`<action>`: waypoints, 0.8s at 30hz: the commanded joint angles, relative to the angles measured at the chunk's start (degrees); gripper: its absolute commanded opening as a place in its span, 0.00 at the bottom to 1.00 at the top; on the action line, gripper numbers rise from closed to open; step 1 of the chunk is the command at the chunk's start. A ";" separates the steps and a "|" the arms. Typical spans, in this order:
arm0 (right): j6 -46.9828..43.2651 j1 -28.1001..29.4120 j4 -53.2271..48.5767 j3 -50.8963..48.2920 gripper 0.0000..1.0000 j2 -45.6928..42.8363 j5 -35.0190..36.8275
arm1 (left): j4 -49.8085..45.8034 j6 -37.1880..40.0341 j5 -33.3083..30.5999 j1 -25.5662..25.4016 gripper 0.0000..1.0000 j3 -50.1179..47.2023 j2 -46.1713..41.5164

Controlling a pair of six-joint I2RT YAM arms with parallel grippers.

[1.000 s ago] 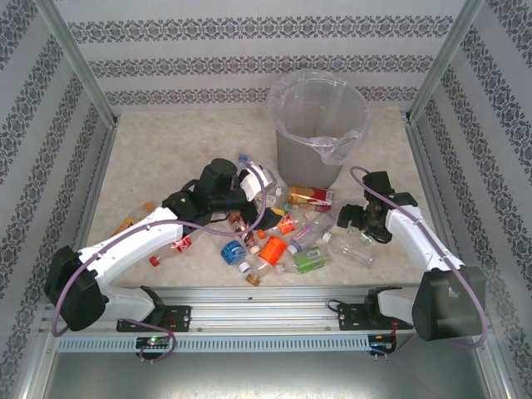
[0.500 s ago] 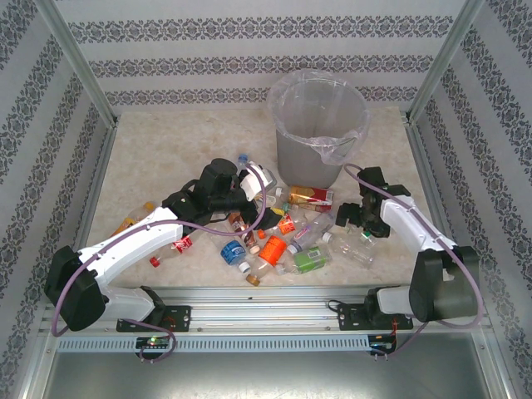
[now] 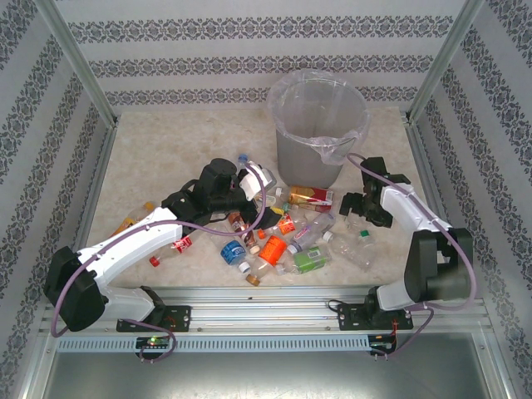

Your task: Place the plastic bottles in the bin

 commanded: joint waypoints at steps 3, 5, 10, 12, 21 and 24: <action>0.02 -0.37 0.09 1.34 0.98 0.96 0.93 | -0.28 1.46 -0.37 -0.69 1.00 -0.33 -1.46; -0.52 -0.40 0.67 0.79 0.98 0.66 0.26 | -0.11 1.38 -0.37 -0.69 1.00 -0.33 -1.40; -2.32 -0.38 1.36 -0.19 0.96 0.85 -0.98 | 0.15 1.20 -0.14 -0.71 1.00 -0.44 -1.35; -2.57 -0.35 1.45 -0.36 0.93 1.04 -1.52 | 0.13 1.20 -0.21 -0.70 1.00 -0.45 -1.31; -2.99 0.29 2.61 0.14 0.89 4.83 -1.89 | 0.15 1.20 -0.37 -0.76 1.00 -0.47 -1.27; -2.97 0.26 3.34 0.54 0.86 6.92 -0.70 | 0.16 1.20 -0.37 -0.75 1.00 -0.42 -1.16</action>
